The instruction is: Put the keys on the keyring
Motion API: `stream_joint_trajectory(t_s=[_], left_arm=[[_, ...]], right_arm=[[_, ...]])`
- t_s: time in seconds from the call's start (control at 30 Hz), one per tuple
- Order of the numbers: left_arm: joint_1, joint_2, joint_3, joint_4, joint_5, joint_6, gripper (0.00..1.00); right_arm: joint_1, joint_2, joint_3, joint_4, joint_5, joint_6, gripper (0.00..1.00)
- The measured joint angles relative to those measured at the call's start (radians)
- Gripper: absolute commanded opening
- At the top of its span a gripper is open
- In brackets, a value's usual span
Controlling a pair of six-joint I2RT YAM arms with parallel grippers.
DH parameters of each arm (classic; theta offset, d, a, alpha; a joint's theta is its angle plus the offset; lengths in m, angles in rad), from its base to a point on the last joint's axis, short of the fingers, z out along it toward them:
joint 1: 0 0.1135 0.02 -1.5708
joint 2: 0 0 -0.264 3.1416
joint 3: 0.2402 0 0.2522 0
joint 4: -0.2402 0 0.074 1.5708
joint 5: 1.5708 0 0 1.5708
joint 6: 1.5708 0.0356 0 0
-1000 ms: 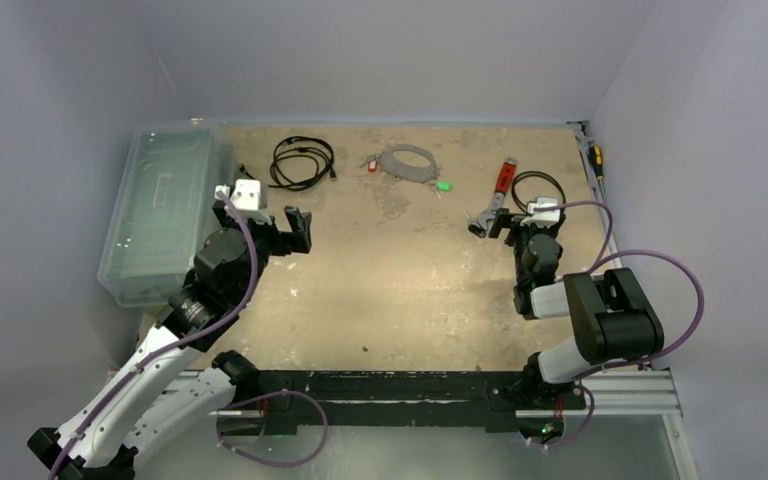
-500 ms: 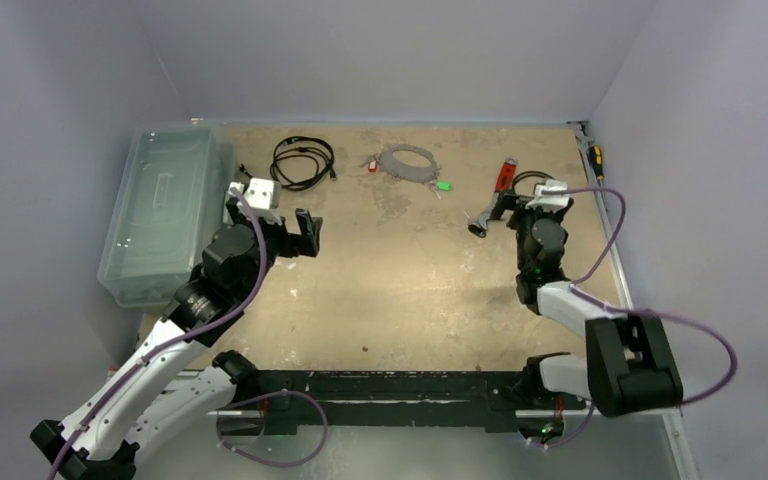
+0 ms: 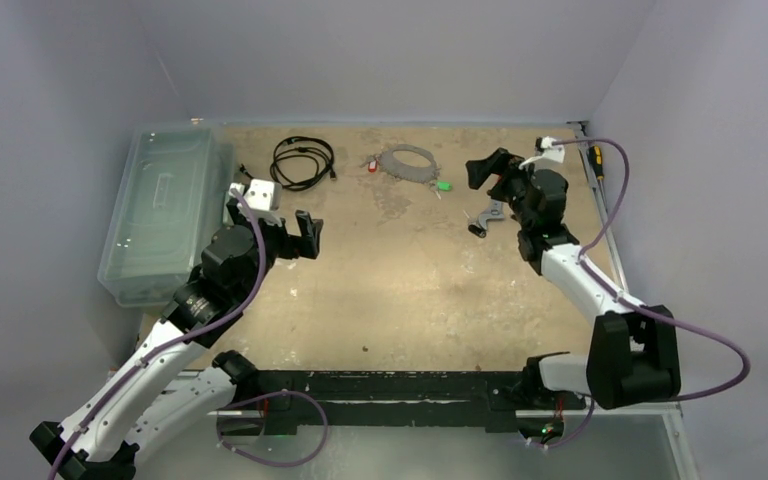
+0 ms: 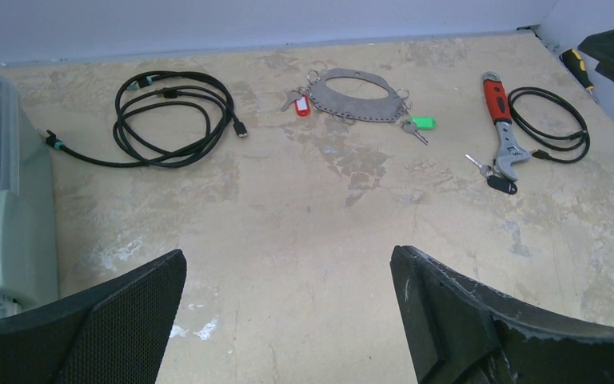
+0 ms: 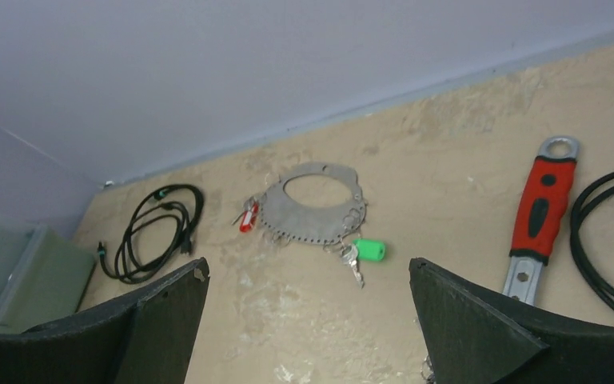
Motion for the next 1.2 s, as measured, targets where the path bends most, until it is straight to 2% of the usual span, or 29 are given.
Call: stream_joint_trajectory(t_s=[0.23, 0.47, 0.67, 0.8, 0.87, 1.1, 1.2], left_arm=[[0.0, 0.0, 0.0, -0.003, 0.0, 0.0, 0.99], [0.0, -0.009, 0.0, -0.004, 0.0, 0.0, 0.99], [0.0, -0.012, 0.0, -0.003, 0.0, 0.0, 0.99], [0.0, -0.013, 0.0, -0.004, 0.0, 0.0, 0.99], [0.0, -0.014, 0.0, -0.004, 0.0, 0.0, 0.99], [0.0, -0.034, 0.0, -0.003, -0.013, 0.0, 0.99], [0.001, -0.04, 0.0, -0.003, -0.016, 0.0, 0.99]], right_arm=[[0.036, 0.154, 0.226, -0.214, -0.024, -0.001, 0.99], [0.124, 0.423, 0.537, -0.414, 0.029, -0.027, 0.97], [0.188, 0.594, 0.745, -0.574, 0.055, -0.061, 0.86], [0.223, 0.697, 0.905, -0.681, 0.07, -0.097, 0.84], [0.239, 0.742, 0.972, -0.722, 0.089, -0.115, 0.79], [0.277, 0.859, 1.127, -0.856, 0.136, -0.156, 0.7], [0.283, 0.9, 1.182, -0.898, 0.167, -0.164, 0.59]])
